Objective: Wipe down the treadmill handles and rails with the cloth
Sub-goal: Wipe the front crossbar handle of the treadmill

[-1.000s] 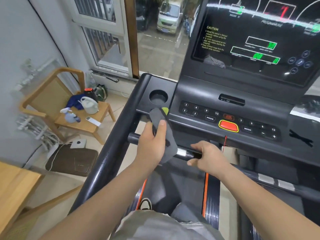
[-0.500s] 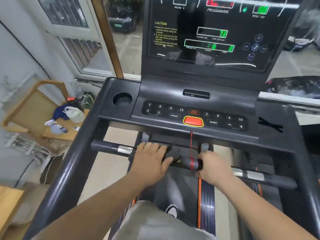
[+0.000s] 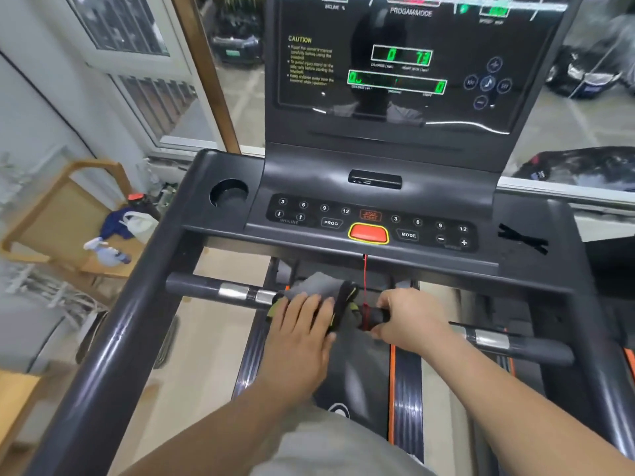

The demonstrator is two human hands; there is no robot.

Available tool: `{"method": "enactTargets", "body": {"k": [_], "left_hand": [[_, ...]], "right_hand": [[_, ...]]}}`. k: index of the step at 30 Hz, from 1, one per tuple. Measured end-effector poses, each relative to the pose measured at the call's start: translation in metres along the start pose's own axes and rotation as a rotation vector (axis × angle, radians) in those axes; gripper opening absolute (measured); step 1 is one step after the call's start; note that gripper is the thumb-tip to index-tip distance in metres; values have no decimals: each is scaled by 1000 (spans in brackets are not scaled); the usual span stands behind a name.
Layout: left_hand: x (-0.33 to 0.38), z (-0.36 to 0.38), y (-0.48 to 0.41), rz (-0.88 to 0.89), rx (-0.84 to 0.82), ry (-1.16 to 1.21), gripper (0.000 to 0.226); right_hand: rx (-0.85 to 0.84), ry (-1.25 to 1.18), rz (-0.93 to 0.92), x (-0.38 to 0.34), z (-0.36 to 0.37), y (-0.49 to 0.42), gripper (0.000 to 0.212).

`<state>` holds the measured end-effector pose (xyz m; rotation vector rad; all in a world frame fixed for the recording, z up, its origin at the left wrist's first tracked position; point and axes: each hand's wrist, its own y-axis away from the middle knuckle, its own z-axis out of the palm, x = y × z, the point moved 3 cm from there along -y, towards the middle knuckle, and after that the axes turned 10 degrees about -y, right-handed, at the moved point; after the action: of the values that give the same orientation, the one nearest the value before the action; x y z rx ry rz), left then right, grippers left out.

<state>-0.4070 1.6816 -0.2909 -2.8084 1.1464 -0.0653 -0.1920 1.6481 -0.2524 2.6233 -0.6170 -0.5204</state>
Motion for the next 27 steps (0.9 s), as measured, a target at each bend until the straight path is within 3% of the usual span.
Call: {"method": "enactTargets", "body": {"k": [4,8,10,13,16,20,24,25,27], "left_hand": [[-3,-11,-61,-8,-162,-91,34],[6,4,-115,-4,-646,-125,59],[12,0,-108,-25,-580,-144,59],[11,-12,-51,-41,-205,-68,37],[10,-6,-10,40,-34,0,47],[9,-4,-61,4,-175,-122,34],[8,3,-119,-99,-704,-18,40],[13,1,-115,-123,-689,-50,40],[22,-8,-88,-164,-412,-119,34]], "right_hand": [[10,-39,28,-2,-4,1,38],[24,-38,40,-4,-2,3,33],[34,-39,46,-4,0,6,31],[42,-44,47,-1,1,6,33],[31,-52,59,-2,-1,6,35],[16,-54,70,-5,-5,7,35],[-10,-57,86,-5,-6,8,37],[-10,-57,84,-4,-6,7,37],[-7,-47,74,-4,-6,5,35]]}}
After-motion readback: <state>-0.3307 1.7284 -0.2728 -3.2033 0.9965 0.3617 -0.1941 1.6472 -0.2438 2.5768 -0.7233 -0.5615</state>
